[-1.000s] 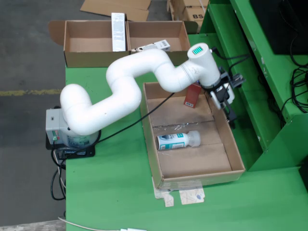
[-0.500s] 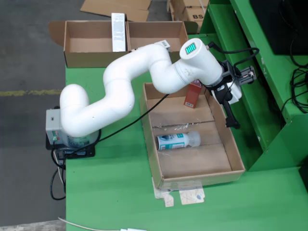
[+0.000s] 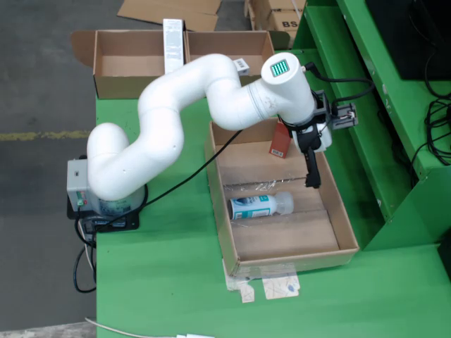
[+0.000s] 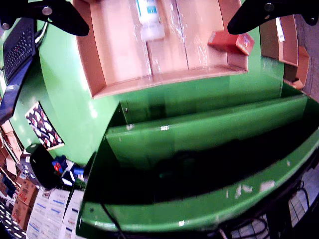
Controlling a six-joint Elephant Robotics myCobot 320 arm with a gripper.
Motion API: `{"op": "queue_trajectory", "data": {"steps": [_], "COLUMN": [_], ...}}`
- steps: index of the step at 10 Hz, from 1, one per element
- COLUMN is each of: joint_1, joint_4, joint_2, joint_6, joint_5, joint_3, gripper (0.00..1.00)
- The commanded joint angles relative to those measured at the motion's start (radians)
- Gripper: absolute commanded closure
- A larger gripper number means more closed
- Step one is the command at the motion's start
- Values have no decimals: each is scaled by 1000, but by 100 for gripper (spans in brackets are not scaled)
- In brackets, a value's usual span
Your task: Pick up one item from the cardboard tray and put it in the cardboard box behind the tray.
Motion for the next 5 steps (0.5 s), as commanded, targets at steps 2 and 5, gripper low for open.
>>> {"op": "queue_trajectory", "data": {"steps": [2,5], "joint_1": [16,53], "joint_4": [-33,-111], "joint_2": [279,31], "joint_6": [-23,-47], "joint_5": [12,29], "joint_3": [-572,-281], "gripper": [0,0]}}
